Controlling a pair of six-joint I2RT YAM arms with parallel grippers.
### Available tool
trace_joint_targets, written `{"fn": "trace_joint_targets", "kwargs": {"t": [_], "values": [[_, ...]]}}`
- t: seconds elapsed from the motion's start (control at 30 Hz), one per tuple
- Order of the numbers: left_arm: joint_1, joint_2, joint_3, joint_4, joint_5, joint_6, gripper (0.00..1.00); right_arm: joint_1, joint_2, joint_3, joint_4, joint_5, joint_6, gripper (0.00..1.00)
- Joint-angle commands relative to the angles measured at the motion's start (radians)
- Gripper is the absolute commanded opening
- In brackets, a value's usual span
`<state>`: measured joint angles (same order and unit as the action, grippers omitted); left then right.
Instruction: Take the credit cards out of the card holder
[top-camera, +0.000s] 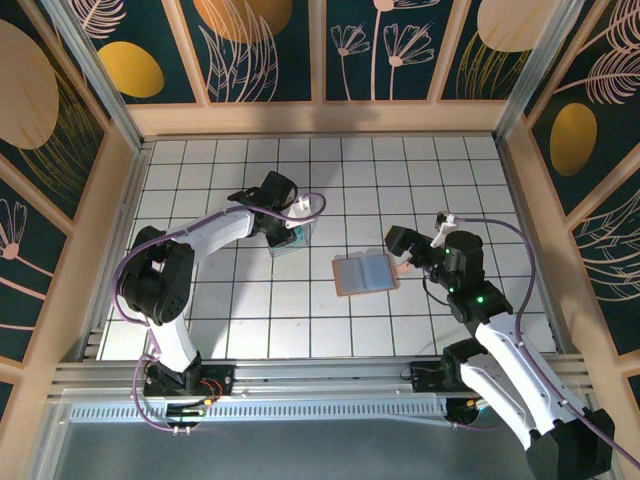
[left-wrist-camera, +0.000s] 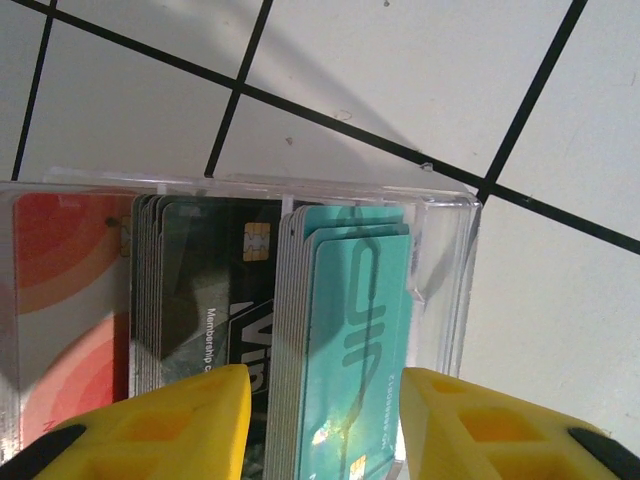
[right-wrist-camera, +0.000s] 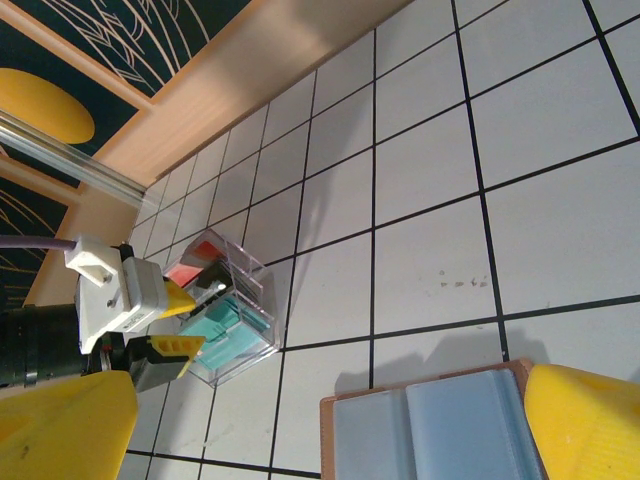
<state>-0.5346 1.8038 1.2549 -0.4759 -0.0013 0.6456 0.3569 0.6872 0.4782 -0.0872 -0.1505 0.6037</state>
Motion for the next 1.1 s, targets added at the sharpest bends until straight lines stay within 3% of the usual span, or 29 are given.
{"fn": "trace_joint_targets", "kwargs": {"t": [0.0,0.73,0.97,1.07], "values": [[0.007,0.010,0.024,-0.032,-0.008,-0.012,0.43,0.002,-0.015,0.017,0.025,0.005,-0.010,0.99],[0.007,-0.132,-0.004,0.012,0.008,-0.088,0.48,0.004,-0.049,0.005,0.014,0.020,-0.005,0.99],[0.007,-0.169,-0.018,0.036,-0.020,-0.151,0.63,0.003,-0.060,0.003,0.005,0.033,-0.009,0.99],[0.007,-0.194,-0.037,0.079,-0.064,-0.206,0.83,0.003,-0.059,0.005,0.006,0.035,-0.009,0.99]]}}
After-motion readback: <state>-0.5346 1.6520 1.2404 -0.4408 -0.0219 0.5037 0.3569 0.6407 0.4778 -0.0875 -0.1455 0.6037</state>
